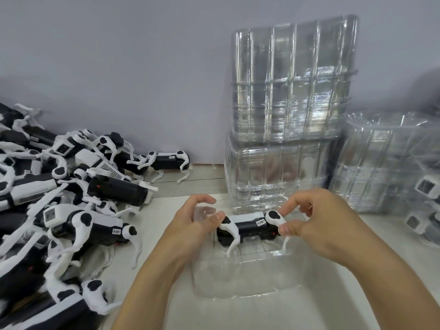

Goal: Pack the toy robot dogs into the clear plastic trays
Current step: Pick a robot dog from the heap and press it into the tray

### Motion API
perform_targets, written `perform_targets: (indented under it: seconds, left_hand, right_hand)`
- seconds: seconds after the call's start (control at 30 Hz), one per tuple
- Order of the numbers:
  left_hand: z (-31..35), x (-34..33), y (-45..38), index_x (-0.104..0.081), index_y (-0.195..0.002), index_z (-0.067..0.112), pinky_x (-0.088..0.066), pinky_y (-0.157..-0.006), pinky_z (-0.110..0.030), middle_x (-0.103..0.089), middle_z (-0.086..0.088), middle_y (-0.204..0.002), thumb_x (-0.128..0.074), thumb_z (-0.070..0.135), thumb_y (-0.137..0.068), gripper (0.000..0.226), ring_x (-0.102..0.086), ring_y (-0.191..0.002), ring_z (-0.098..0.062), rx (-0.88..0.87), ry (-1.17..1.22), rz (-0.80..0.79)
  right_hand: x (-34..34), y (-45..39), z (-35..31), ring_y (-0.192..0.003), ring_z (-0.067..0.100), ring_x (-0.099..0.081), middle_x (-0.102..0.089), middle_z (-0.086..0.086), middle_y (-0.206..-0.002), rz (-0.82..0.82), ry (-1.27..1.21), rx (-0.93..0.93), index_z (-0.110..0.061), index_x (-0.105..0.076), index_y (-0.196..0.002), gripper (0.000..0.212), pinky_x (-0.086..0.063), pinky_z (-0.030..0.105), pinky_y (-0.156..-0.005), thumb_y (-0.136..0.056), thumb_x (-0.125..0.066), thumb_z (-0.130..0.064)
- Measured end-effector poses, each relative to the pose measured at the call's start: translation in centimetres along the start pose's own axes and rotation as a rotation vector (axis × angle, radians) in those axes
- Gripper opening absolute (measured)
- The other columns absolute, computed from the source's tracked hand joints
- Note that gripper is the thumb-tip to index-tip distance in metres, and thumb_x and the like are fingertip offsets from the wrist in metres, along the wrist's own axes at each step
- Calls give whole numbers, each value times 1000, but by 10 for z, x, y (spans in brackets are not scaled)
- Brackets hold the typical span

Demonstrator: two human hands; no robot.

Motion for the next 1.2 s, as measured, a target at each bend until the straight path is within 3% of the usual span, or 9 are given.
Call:
perform_targets:
  seconds: [0.2, 0.3, 0.4, 0.53, 0.63, 0.73, 0.93, 1.07, 1.2]
  left_hand:
    - [0, -1, 1, -66, -97, 41, -39, -82, -33, -72, 4, -112, -76, 30, -88, 17, -66, -103, -16, -7, 38, 21]
    - [2, -1, 2, -67, -93, 41, -40, -83, -33, -72, 3, -112, -80, 37, -78, 21, -65, -102, -17, -13, 53, 33]
    - [1, -2, 1, -68, -91, 41, -43, -86, -33, -72, 3, -110, -78, 29, -85, 16, -65, -101, -17, -12, 61, 38]
    - [0, -2, 1, -68, -91, 39, -44, -84, -32, -74, 3, -105, -75, 26, -87, 15, -66, -95, -14, -12, 73, 45]
    - [0, -3, 0, -69, -95, 34, -45, -86, -34, -74, 3, -102, -75, 25, -86, 14, -66, -94, -15, -19, 89, 55]
    - [1, -1, -1, -69, -96, 30, -45, -86, -29, -74, 9, -101, -76, 22, -85, 15, -68, -100, -9, -34, 101, 86]
    - [-1, -2, -2, -71, -87, 33, -46, -88, -29, -75, 11, -97, -81, 21, -82, 17, -69, -99, -7, -37, 128, 81]
    - [-1, -4, -4, -70, -87, 35, -48, -82, -27, -75, 9, -98, -83, 32, -72, 19, -70, -94, -7, -51, 122, 53]
    - [-3, -4, -4, -72, -86, 31, -50, -101, -49, -73, -1, -105, -66, 35, -92, 9, -65, -109, -21, -19, 167, 88]
  right_hand:
    - [2, 5, -5, -87, -4, -50, -50, -16, -96, -37, 71, 15, -38, -69, -73, 27, -35, 17, -64, -67, -93, -27]
    - [2, 6, -16, -103, 8, -50, -47, -18, -103, -57, 207, 70, -40, -68, -87, 27, -41, 27, -84, -71, -90, -32]
    - [-4, 7, -25, -116, 13, -47, -52, -18, -112, -39, 236, 109, -43, -70, -101, 30, -39, 39, -105, -78, -85, -31]
    - [-5, 6, -26, -108, 13, -52, -61, -22, -91, 26, 189, 102, -46, -64, -79, 23, -39, 33, -98, -84, -79, -29]
    - [-3, 7, -29, -87, -2, -48, -62, -22, -79, 125, 227, 112, -42, -67, -79, 22, -18, 26, -85, -83, -79, -25]
    - [-7, 8, -32, -76, -8, -41, -65, -16, -75, 169, 292, 139, -33, -70, -79, 20, -11, 24, -75, -82, -74, -15]
    - [-13, 6, -37, -91, 2, -47, -56, -15, -90, 130, 303, 168, -37, -66, -92, 14, -11, 27, -81, -92, -66, -23]
    - [-31, 14, -57, -111, 7, -45, -48, -17, -105, 145, 240, 301, -39, -65, -109, 18, -31, 35, -95, -94, -58, -45]
    - [-59, 23, -70, -108, 6, -38, -44, -20, -106, 67, 232, 353, -46, -59, -113, 27, -22, 35, -91, -91, -52, -60]
Point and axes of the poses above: each hand's wrist, its own y-axis away from the middle knuckle, its own x-axis out of the back of the hand, z = x × y, the point moved 8 cm from there along -y, towards the middle knuckle
